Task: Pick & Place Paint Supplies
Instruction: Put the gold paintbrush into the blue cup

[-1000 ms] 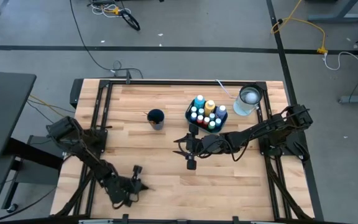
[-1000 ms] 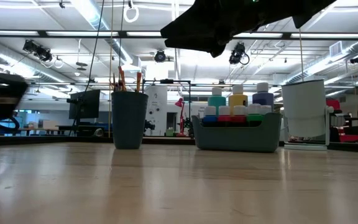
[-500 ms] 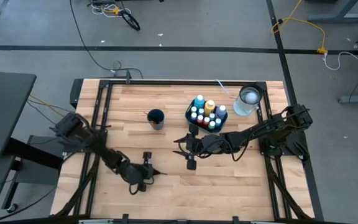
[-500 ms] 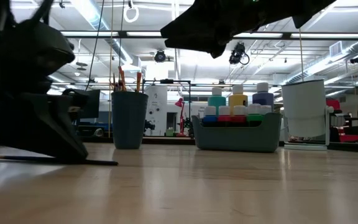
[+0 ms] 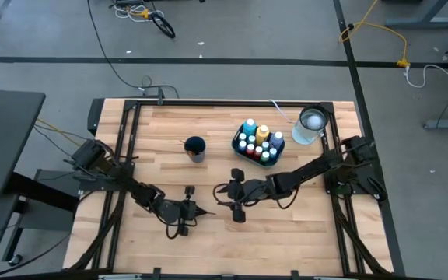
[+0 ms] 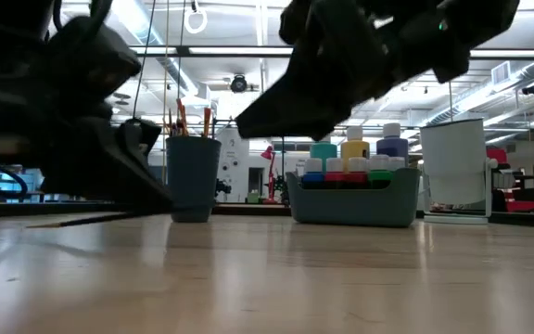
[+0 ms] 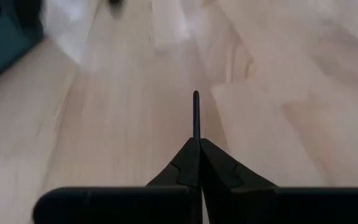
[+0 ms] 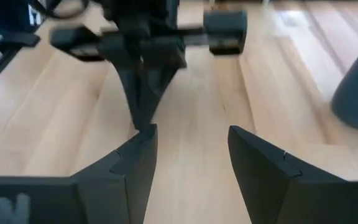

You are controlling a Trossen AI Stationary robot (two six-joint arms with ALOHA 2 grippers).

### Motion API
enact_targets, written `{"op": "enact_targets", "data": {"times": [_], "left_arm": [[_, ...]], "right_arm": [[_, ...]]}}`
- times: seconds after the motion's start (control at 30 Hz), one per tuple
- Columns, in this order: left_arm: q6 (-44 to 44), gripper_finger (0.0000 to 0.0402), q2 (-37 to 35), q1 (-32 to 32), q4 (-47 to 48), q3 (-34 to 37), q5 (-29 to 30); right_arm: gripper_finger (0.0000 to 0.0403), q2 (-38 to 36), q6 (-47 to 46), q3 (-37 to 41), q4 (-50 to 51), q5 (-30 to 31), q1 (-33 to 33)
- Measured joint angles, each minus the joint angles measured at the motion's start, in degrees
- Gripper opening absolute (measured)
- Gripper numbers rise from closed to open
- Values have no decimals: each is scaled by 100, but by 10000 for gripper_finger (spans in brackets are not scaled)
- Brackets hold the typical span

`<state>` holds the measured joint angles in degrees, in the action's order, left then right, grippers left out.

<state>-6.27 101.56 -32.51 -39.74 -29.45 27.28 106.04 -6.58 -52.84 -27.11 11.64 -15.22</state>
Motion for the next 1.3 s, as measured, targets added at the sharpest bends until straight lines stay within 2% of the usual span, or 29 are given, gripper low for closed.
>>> {"op": "enact_targets", "data": {"times": [0.2, 0.33, 0.47, 0.8, 1.1, 1.2, 1.3], "left_arm": [[131, 6, -11, 3, -76, -7, 191], [96, 9, -14, 9, -59, -7, 200], [43, 4, -17, 76, -35, -7, 154], [-489, 4, -22, 404, 503, -13, -354], [-511, 8, -31, 494, 601, -13, -448], [-531, 4, -31, 494, 603, -13, -448], [-531, 8, -31, 494, 603, -13, -448]], "right_arm": [[201, 263, -122, -2, -89, -133, 15], [201, 394, -386, -2, -115, -638, 13], [201, 683, -676, -4, -427, -816, -32], [201, 1456, -621, -4, -1527, -269, -100], [201, 1458, -428, -9, -835, 227, -59], [195, 1424, -490, -28, -648, -65, 36], [164, 1390, -376, -18, -680, -406, 100]]}}
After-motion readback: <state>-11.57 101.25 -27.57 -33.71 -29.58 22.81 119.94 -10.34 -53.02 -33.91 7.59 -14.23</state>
